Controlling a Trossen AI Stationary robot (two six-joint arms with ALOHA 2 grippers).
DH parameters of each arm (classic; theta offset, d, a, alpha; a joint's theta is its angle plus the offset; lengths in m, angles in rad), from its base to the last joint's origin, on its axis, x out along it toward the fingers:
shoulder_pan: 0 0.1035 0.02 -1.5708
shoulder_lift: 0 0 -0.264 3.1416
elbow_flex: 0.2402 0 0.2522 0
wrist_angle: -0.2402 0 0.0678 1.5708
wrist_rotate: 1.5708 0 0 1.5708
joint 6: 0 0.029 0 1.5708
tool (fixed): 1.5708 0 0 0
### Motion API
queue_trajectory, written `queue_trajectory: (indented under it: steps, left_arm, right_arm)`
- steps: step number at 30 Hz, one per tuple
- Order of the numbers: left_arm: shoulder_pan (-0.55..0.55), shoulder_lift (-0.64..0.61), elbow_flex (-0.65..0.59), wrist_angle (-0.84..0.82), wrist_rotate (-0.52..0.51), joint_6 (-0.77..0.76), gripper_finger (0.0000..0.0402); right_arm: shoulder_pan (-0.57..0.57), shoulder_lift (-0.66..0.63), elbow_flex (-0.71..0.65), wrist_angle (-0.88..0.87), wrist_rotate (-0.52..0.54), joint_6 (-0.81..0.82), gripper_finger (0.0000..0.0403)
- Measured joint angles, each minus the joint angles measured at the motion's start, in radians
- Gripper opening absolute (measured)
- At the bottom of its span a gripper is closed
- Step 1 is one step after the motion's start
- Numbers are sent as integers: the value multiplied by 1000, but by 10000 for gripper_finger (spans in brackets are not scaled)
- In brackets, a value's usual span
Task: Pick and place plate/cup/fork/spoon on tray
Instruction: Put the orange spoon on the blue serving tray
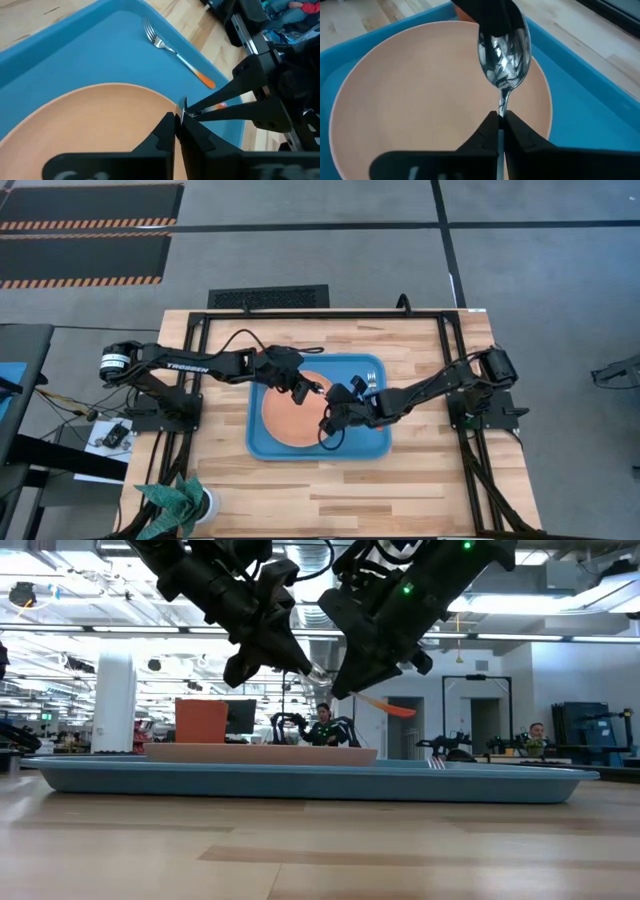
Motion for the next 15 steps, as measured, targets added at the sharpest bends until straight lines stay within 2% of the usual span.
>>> queue_trajectory:
  steps: [4, 8, 12, 15]
  left_arm:
    - [-1, -3, 0, -19, 2, 47, 22]
    - [-6, -22, 0, -66, 5, 135, 61]
    - [-34, -57, 1, -124, -76, 222, 102]
    - [-67, -92, -27, -106, -151, 273, 123]
  right_arm:
    - [-5, 0, 0, -1, -10, 23, 28]
    - [-5, 0, 0, -7, -8, 62, 19]
    - [-6, -8, 0, -34, -8, 115, 16]
    - [-6, -11, 7, -60, -8, 155, 25]
